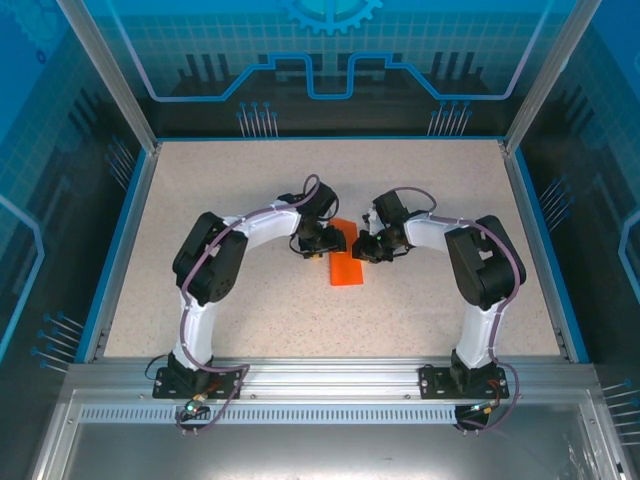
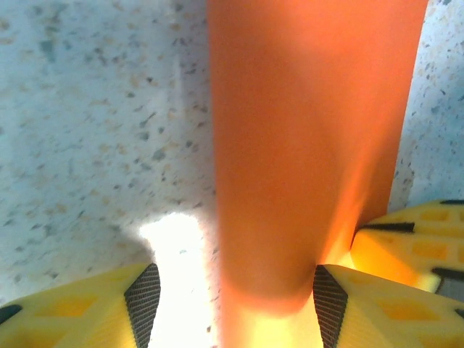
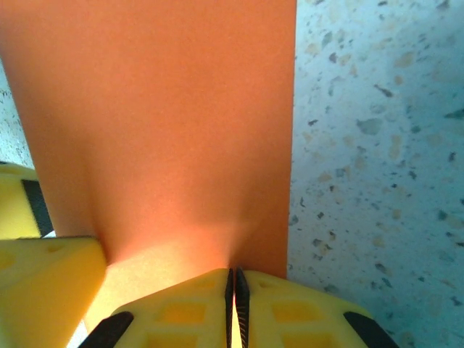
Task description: Fold a paper plane with a square sheet of paper (fold left side to right side)
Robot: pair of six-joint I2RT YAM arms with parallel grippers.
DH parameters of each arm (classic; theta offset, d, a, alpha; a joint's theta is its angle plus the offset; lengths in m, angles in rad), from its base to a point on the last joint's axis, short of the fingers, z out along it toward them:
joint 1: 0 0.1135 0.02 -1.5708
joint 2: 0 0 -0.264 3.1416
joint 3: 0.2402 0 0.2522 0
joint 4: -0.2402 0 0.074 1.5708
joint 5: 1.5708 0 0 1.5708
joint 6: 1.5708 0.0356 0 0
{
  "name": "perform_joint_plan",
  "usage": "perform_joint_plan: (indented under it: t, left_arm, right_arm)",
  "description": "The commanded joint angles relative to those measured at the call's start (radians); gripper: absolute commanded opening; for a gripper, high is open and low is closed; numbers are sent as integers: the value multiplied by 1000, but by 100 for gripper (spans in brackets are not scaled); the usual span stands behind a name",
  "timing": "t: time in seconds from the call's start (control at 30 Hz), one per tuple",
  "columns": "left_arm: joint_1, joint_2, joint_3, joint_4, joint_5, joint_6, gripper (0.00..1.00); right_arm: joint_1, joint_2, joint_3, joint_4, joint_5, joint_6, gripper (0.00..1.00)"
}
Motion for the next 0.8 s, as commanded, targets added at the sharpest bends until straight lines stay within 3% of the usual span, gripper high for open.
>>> perform_joint_plan:
  t: [0.0,0.07,0.2,0.3,0.47,0.77]
  left_arm:
    - [6,-105,-49,56,9,24,61]
    - [6,-127,-75,92,44,20,54]
    - [5,-121,-114,217,193,2,28]
    - [4,-89,-112,262,254,-11,18]
    - [4,-41,-98,274,277,-9,15]
    - [23,12,-104,210,190,34,14]
  right_arm:
    - [13,50,-6,-77,62,-9,14]
    - [13,51,-9,-76,61,-9,14]
    - [12,48,-11,-75,61,-11,15]
    - [13,48,-12,-77,61,-12,15]
    - [13,47,-12,-78,61,-12,15]
    - [12,53,-5,-92,65,-17,15]
